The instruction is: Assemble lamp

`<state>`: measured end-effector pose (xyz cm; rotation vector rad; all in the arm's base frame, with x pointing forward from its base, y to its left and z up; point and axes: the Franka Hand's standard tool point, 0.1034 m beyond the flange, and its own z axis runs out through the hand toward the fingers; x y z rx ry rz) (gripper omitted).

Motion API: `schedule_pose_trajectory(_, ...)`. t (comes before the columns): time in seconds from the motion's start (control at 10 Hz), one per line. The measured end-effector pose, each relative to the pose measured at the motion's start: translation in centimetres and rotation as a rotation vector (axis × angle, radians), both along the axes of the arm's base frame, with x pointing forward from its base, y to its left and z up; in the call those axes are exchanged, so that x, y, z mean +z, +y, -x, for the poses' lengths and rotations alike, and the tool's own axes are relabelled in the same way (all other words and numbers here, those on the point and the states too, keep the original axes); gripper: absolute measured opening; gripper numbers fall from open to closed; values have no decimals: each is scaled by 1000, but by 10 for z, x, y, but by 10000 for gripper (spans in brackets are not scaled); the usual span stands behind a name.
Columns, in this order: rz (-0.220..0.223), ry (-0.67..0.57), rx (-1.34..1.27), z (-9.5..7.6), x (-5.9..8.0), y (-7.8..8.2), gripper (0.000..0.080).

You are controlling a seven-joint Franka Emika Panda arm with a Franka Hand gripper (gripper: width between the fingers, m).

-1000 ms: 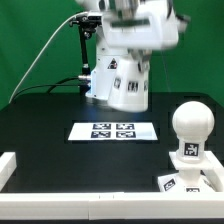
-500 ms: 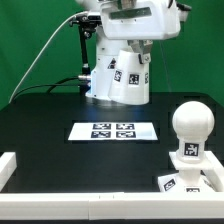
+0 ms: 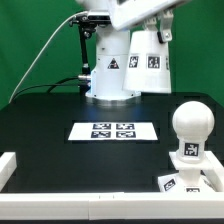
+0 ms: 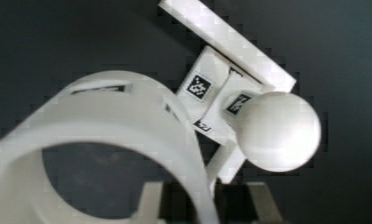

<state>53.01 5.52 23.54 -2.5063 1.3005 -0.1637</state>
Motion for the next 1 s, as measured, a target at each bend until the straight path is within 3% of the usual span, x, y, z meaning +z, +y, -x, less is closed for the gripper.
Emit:
schedule_pose_trajectory(0.2,5,3,-5,4,-7,-1,43)
schedule_pose_trajectory(0.5,1,-5,-6,0,-4,2,43)
schedule_pose_trajectory(0.7,-27,-68,-32,-33,14,24,43)
schedule_pose_trajectory(0.9,-41,-53,-77,-54,11,45,43)
schedule_pose_trajectory(1.0,-40,-39,-78,-66,8,49,43)
